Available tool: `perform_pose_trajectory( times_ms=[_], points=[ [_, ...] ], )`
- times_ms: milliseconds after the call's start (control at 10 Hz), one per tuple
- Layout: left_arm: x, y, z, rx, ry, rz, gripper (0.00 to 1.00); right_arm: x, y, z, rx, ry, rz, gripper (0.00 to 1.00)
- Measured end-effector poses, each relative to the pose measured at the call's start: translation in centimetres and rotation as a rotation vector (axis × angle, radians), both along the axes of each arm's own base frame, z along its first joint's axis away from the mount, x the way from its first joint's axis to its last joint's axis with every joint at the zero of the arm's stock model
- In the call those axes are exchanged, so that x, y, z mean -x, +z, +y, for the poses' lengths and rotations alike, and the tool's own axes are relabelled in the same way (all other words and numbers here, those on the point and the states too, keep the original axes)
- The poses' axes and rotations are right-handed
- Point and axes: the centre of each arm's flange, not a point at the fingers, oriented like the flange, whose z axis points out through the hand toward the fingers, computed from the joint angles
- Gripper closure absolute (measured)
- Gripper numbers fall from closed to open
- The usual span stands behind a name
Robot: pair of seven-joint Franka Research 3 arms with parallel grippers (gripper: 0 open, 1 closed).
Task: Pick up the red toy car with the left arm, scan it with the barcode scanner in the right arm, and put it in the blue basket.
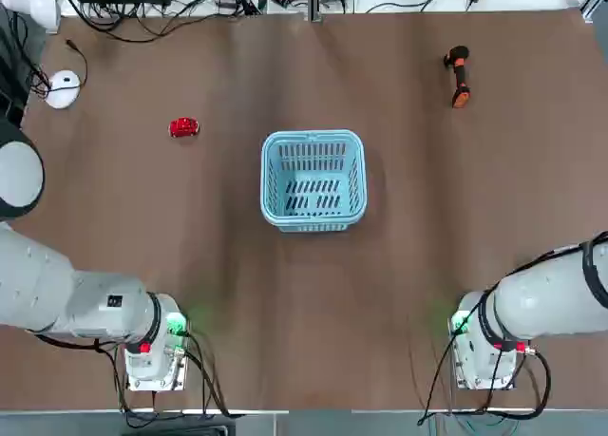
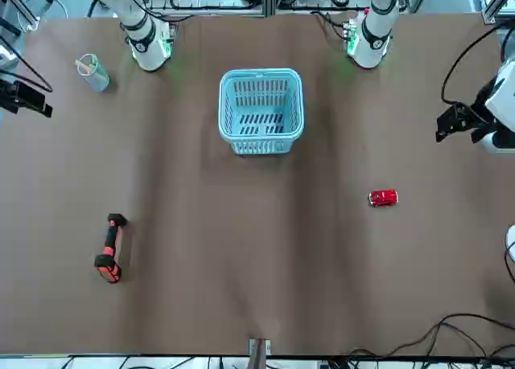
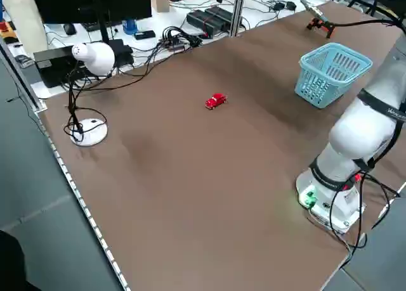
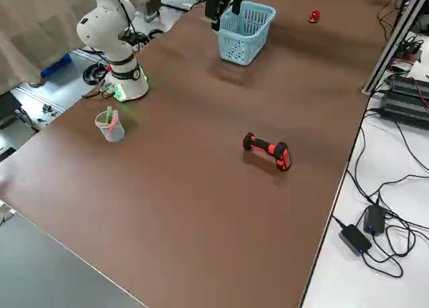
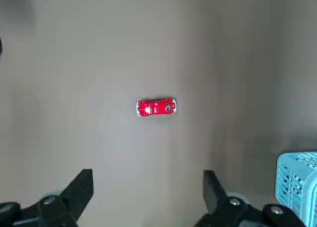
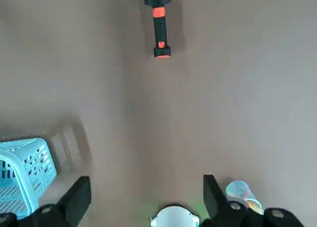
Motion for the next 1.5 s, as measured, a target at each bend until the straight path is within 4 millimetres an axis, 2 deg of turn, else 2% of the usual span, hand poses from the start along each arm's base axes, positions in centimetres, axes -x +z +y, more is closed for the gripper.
perform_pose_trajectory(
  times_ms=[300, 500, 700, 1000, 1300, 1500],
  points=[
    [0.0, 0.0, 0.1, 0.000, 0.032, 0.000, 0.03, -0.1, -0.1, 0.0, 0.000, 0.000, 0.003, 0.00],
    [0.0, -0.1, 0.3, 0.000, 0.071, 0.002, 0.04, -0.7, -1.4, 0.1, 0.001, 0.001, 0.027, 0.00],
    [0.0, -0.6, 1.2, -0.002, 0.196, 0.013, 0.04, -2.6, -5.4, 0.3, 0.004, 0.003, 0.092, 0.00],
    [0.3, -3.8, 2.7, -0.009, 0.455, 0.043, 0.03, -6.7, -12.4, 0.4, 0.021, -0.001, 0.121, 0.00],
    [1.6, -9.1, 2.9, -0.011, 0.803, 0.038, 0.02, -9.1, -17.7, 0.7, 0.033, 0.001, 0.125, 0.00],
    [2.2, -13.5, 3.1, -0.010, 0.982, 0.032, 0.02, -10.7, -22.6, 1.2, 0.045, 0.008, 0.077, 0.00]
  ],
)
